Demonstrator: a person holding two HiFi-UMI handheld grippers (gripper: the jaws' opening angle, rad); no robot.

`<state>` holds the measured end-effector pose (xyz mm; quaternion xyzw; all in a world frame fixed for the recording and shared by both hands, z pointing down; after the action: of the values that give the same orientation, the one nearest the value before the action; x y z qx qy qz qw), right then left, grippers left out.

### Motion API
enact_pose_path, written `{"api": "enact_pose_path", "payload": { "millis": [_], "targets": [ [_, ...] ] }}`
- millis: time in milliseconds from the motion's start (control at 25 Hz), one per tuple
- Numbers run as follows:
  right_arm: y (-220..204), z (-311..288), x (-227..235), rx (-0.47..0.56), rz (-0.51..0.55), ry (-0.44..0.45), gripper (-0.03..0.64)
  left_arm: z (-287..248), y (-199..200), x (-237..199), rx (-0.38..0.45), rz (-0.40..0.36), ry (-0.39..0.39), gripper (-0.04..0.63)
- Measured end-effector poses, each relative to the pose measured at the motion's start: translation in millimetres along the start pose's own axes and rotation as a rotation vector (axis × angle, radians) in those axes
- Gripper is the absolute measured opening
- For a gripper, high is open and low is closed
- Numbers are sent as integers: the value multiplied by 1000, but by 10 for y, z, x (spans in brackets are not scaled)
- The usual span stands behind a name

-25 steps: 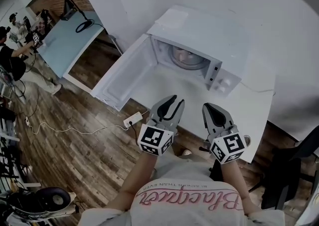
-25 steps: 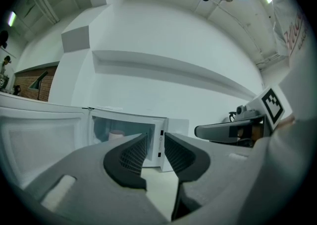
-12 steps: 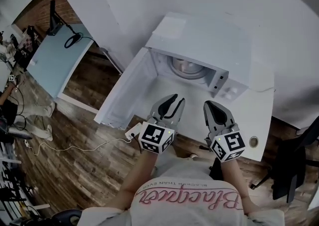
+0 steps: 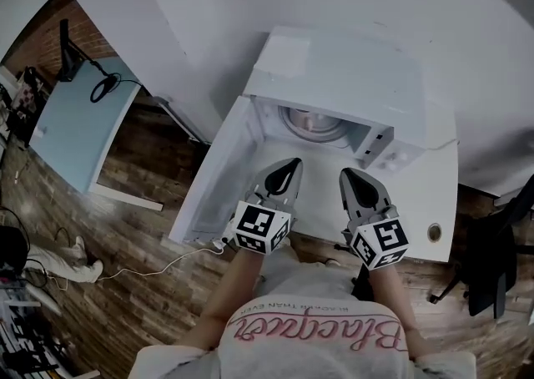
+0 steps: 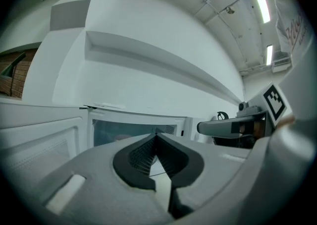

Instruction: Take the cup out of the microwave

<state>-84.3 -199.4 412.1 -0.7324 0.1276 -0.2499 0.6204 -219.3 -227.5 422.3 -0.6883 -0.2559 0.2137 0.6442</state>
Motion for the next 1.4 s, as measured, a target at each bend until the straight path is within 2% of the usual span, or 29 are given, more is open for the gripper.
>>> {"api": "enact_pose_path", "payload": {
  "millis": [400,680,1080,1400],
  "targets": [
    [-96,-291,-91,-23,9,-119,14,-159,-179,-344,-23,25,-109,6],
    [-125,-476,-199,-32,34,-172,14,-174,-247,-507,-22,46,-159,6],
    [-73,-689,-193,-43,88,-196,15,-185,-255,-470,3,38,-179,6],
    [-220,-905,-30,-73,61,-182,17,-235,-326,-534,-2,47,-150,6]
  ]
}}
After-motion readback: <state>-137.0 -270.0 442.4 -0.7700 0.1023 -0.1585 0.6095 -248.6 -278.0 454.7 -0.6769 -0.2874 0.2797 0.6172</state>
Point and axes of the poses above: the fingertips, and each gripper's own axes: z backward along the fingers, x to its right, y out of its top, the point moved 4 cm from there along z, backward along the fingers, and after that the axes turned 6 degrees about -z, right-handed, at the moved point
